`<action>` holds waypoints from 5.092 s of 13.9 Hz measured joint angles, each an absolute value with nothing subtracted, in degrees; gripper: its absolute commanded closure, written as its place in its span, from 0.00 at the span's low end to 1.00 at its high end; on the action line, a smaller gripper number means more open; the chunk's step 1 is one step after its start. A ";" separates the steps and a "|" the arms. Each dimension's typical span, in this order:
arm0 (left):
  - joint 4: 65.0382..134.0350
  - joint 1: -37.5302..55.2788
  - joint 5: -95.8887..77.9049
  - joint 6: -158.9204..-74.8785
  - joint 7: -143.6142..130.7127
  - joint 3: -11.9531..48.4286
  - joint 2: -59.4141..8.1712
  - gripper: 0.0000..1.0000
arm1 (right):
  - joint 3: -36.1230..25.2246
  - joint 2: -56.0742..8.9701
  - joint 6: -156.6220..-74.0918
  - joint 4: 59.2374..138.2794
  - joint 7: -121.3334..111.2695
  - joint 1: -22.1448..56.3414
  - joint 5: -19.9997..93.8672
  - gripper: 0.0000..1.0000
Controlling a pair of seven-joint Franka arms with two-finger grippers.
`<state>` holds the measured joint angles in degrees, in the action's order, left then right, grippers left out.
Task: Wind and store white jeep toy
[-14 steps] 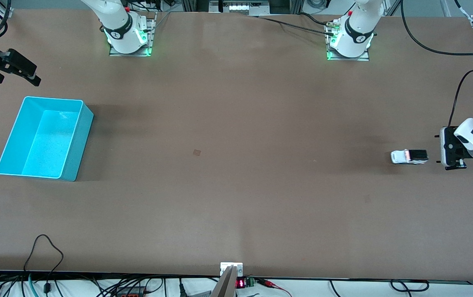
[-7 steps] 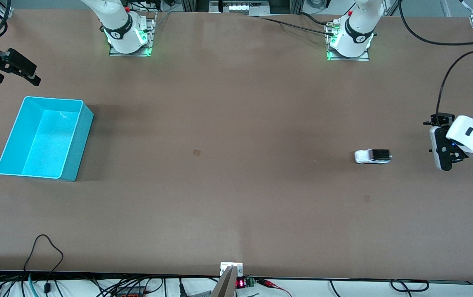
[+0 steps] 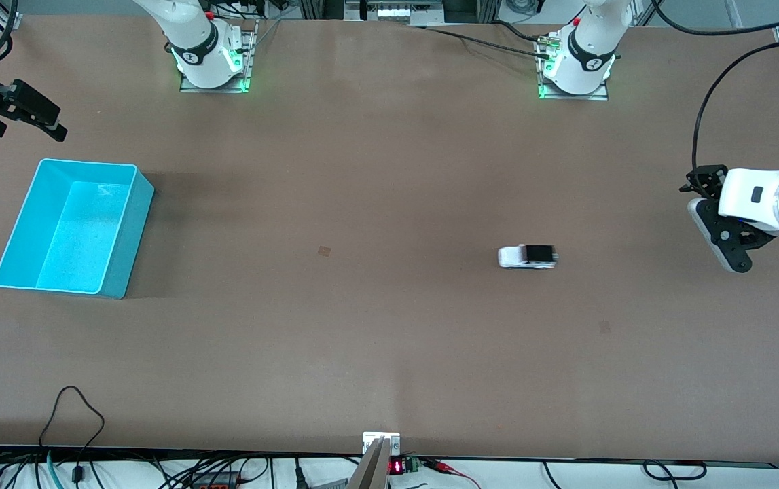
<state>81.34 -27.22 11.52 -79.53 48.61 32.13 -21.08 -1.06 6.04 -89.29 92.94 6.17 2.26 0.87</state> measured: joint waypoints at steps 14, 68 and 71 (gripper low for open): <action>98.12 -0.26 2.36 -97.97 4.25 2.49 1.47 0.00 | -1.08 6.05 -89.27 92.96 6.16 2.26 0.88 0.00; 96.37 4.77 2.34 -92.66 2.52 -2.14 0.66 0.00 | -1.56 -24.48 -150.68 122.72 -76.64 15.82 5.00 0.23; 96.37 4.77 2.34 -92.65 2.52 -2.14 0.66 0.00 | -1.56 -24.79 -151.91 122.95 -77.73 15.82 5.00 0.78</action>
